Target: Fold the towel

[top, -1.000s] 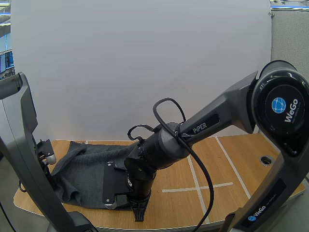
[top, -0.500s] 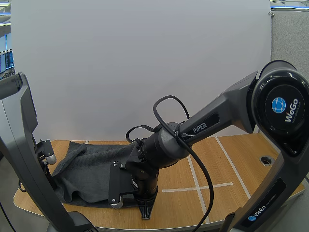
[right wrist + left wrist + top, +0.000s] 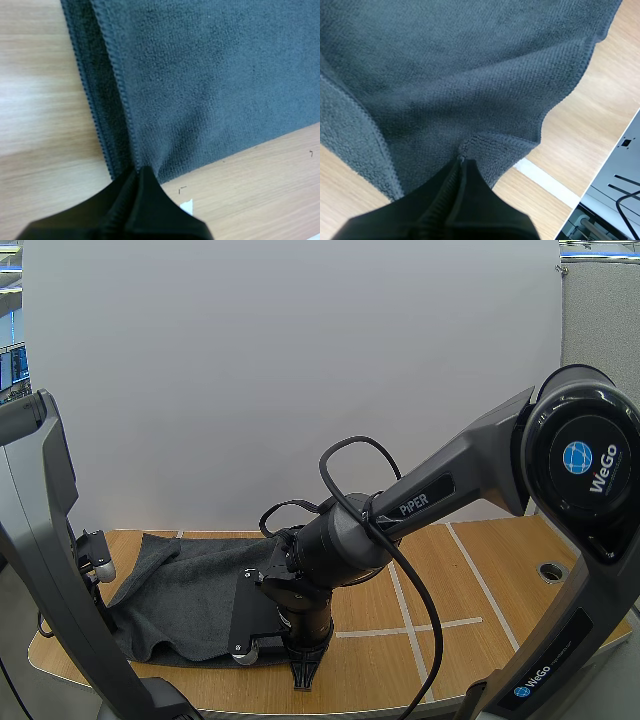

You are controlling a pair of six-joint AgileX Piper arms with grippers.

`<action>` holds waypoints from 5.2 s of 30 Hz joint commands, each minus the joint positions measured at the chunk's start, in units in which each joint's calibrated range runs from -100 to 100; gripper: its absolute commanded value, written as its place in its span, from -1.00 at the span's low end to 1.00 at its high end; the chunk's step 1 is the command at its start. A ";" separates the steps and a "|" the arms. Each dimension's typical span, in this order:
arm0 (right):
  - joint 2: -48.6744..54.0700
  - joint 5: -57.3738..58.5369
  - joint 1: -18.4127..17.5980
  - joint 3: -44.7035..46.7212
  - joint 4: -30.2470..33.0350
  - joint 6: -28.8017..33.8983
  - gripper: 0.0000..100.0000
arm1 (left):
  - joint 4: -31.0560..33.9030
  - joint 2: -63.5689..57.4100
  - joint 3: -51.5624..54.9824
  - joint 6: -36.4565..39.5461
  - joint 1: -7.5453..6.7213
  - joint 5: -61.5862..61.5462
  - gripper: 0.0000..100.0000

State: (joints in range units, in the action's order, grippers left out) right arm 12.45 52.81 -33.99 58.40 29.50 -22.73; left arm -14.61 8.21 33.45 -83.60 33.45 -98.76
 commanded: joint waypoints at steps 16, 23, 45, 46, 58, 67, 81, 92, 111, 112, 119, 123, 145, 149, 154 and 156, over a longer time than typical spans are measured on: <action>0.88 1.22 -0.06 0.22 4.93 5.18 -1.00 | -1.86 -0.02 0.29 0.35 0.07 -1.24 -1.00; 0.88 1.22 -0.06 0.22 4.93 5.18 -1.00 | -1.86 -0.02 0.29 0.53 0.07 -1.24 -1.00; 0.88 1.03 -0.06 0.22 4.93 5.18 -1.00 | -7.37 -7.53 -1.98 2.43 0.07 -1.24 0.90; 0.88 1.03 -0.06 0.22 4.93 5.18 -1.00 | -8.49 -7.53 -1.98 2.43 0.07 -1.24 0.78; 0.88 1.33 -0.06 0.22 4.93 5.18 -1.00 | -14.67 -7.53 4.27 -2.45 -0.16 -1.24 -1.00; 0.88 1.58 -0.06 0.22 4.93 5.18 -1.00 | -12.85 -5.21 8.42 -1.86 -2.24 -1.24 -1.00; 0.88 2.36 -0.06 0.22 4.93 5.18 -1.00 | 1.41 -0.68 8.42 4.26 -2.16 -1.24 -1.00; 0.88 2.36 -0.06 0.22 4.93 5.18 -1.00 | 9.31 -0.81 8.15 6.90 -0.55 -1.24 -1.00; 0.88 1.95 -0.06 0.22 4.93 5.18 -1.00 | -3.17 1.21 7.60 3.65 0.49 -1.24 -1.00; 0.88 1.95 -0.06 0.22 4.93 5.18 -1.00 | -2.91 2.18 8.05 3.65 0.49 0.68 -1.00; 0.88 1.98 -0.06 0.22 5.75 5.18 -1.00 | -2.27 5.20 9.13 3.75 0.49 4.56 -1.00; 0.88 2.55 -0.06 0.22 6.48 5.67 -1.00 | -2.27 5.20 9.13 3.75 0.49 6.34 -1.00; 6.32 15.38 -0.06 0.22 14.10 12.72 -1.00 | -0.73 5.20 9.13 4.73 0.49 6.73 -1.00; 6.49 16.92 -0.06 0.22 14.10 13.53 -1.00 | -0.74 5.20 9.13 4.73 0.49 5.80 -1.00; 6.49 17.56 -0.06 0.22 14.10 13.54 -1.00 | -0.74 5.20 9.13 4.73 0.49 5.45 -1.00; 6.49 17.92 -0.06 0.22 14.10 13.54 -1.00 | -0.74 5.20 9.13 4.73 0.49 5.45 -1.00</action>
State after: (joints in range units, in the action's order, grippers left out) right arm 18.08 63.05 -34.18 58.40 42.90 -9.24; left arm -17.14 12.40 42.00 -79.34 33.94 -95.97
